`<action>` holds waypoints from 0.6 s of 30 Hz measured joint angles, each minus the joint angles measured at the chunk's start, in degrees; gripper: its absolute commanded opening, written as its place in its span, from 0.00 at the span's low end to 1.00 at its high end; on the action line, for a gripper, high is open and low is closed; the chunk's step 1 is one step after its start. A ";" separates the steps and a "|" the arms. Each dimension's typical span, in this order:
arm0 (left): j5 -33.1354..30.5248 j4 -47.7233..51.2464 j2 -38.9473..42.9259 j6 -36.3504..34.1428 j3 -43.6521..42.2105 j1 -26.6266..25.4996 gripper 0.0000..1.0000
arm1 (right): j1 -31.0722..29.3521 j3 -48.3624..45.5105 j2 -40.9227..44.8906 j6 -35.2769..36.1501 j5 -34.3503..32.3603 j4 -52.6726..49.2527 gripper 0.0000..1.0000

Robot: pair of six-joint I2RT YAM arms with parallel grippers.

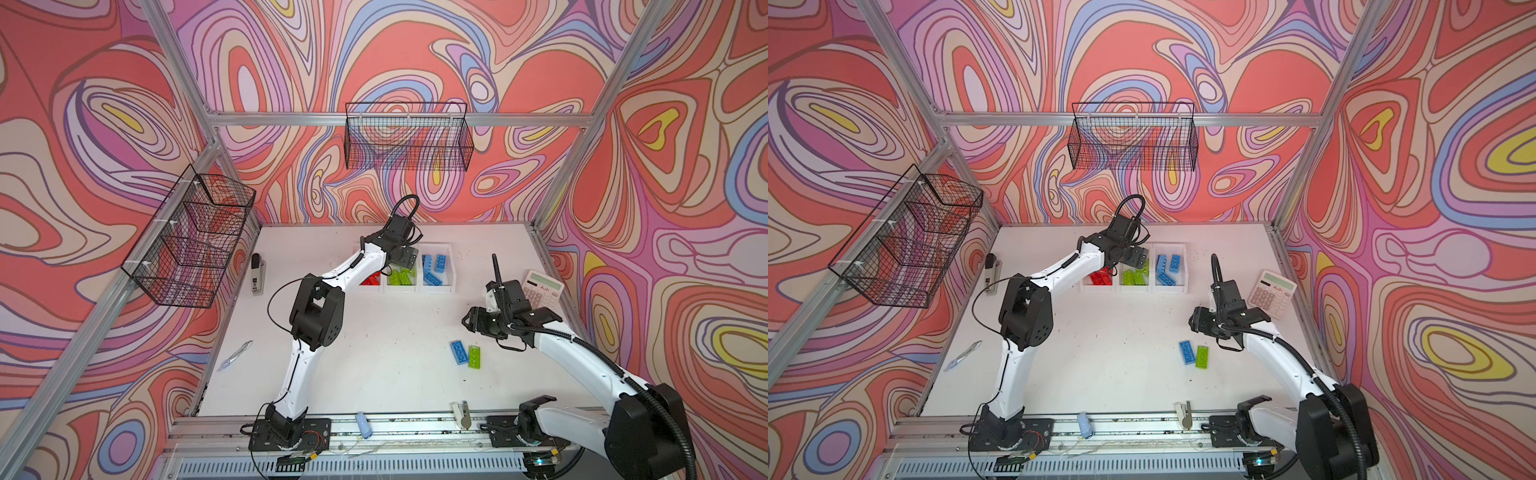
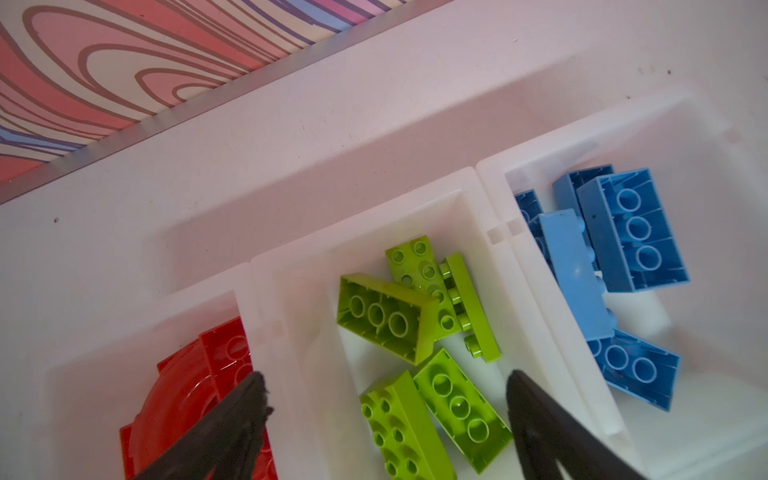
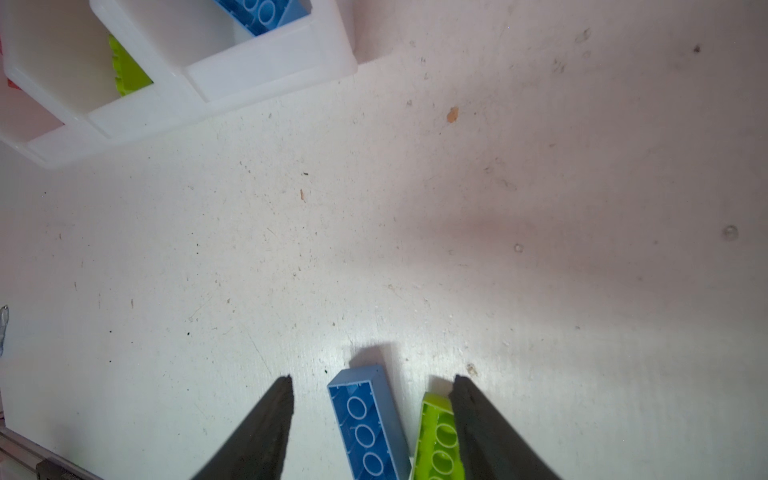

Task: Sort the legos into containers by color
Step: 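Drop lime-green brick into middle bin with left gripper while right gripper lowers to blue brick, then grasp blue brick on table with right gripper while left gripper withdraws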

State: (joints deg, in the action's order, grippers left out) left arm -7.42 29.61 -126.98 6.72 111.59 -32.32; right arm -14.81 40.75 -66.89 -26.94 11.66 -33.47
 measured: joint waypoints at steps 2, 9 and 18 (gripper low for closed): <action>0.13 -1.14 2.99 0.02 -3.80 0.02 1.00 | -0.94 0.00 0.00 -0.48 -0.17 -0.22 0.67; 2.03 -11.10 25.18 2.56 -26.23 0.04 1.00 | -8.15 0.00 -2.16 -2.67 -2.93 -0.63 0.68; -0.87 -19.02 45.13 4.70 -47.28 -1.27 0.98 | -15.04 0.20 -10.03 -3.72 -7.80 -0.72 0.70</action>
State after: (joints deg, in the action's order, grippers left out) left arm -8.29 10.59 -81.84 11.42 64.31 -33.58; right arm -29.85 40.95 -76.93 -30.65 3.86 -34.20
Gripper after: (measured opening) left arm 0.981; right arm 0.703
